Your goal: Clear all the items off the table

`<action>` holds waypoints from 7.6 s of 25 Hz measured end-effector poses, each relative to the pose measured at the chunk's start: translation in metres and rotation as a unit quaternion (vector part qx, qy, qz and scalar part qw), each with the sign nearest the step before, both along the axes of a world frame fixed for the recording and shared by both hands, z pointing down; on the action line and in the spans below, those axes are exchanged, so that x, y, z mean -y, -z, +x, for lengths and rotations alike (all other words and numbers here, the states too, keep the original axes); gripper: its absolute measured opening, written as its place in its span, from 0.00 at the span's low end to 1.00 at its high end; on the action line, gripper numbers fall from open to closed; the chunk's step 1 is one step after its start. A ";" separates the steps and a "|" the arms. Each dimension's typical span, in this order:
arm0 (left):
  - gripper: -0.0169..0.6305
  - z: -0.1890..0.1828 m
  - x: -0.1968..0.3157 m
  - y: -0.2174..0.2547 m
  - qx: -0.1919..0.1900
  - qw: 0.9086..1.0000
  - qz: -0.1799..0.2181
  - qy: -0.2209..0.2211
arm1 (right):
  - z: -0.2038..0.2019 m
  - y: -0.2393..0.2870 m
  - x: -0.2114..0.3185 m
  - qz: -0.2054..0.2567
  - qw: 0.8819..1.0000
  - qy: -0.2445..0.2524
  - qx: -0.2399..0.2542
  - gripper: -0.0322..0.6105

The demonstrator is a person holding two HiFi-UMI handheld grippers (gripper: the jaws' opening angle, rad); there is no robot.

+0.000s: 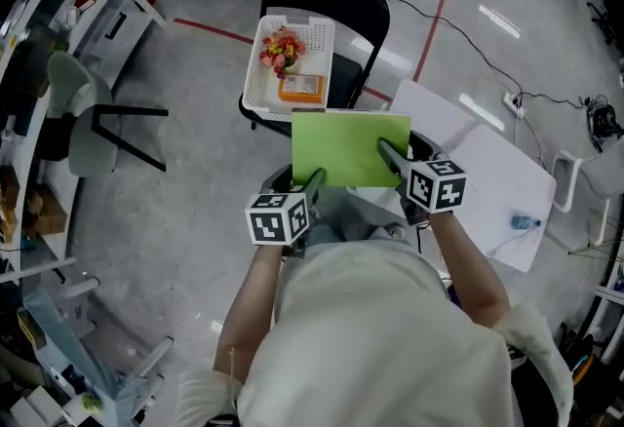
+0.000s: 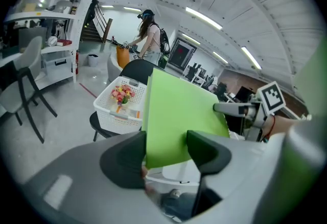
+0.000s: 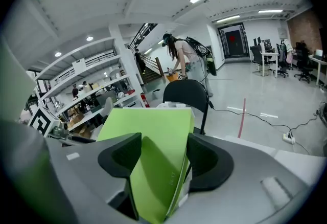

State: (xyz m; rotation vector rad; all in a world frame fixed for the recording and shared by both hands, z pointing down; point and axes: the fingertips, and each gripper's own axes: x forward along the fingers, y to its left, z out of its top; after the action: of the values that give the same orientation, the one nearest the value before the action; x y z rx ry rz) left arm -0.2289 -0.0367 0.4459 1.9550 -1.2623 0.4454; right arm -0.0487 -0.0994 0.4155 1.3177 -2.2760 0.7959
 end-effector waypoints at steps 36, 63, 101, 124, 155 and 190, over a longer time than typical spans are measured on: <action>0.42 -0.103 0.072 -0.033 -0.005 0.999 -0.030 -0.012 | -0.102 -0.032 0.069 -0.034 0.999 -0.002 -0.015 0.48; 0.42 -0.134 0.210 -0.099 0.006 0.995 -0.098 -0.022 | -0.130 -0.106 0.202 -0.100 0.994 -0.025 -0.021 0.47; 0.35 -0.149 0.229 -0.111 0.065 0.993 -0.095 0.006 | -0.148 -0.116 0.219 -0.093 0.995 0.015 -0.032 0.46; 0.04 -0.147 0.191 -0.069 0.086 0.994 -0.053 0.041 | -0.151 -0.077 0.174 -0.049 0.998 0.027 -0.044 0.07; 0.04 -0.116 0.093 0.010 0.057 0.996 0.034 0.052 | -0.161 -0.019 0.058 0.015 0.997 0.071 -0.025 0.05; 0.04 0.059 0.023 0.020 0.041 0.985 0.055 -0.155 | -0.001 0.000 -0.059 0.033 0.995 -0.099 -0.008 0.05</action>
State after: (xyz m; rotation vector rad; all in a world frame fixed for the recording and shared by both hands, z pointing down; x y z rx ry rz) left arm -0.1699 -0.0597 0.4263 2.2595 -1.0511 0.6275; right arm -0.0497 -0.0402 0.4153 1.5928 -2.2010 0.7774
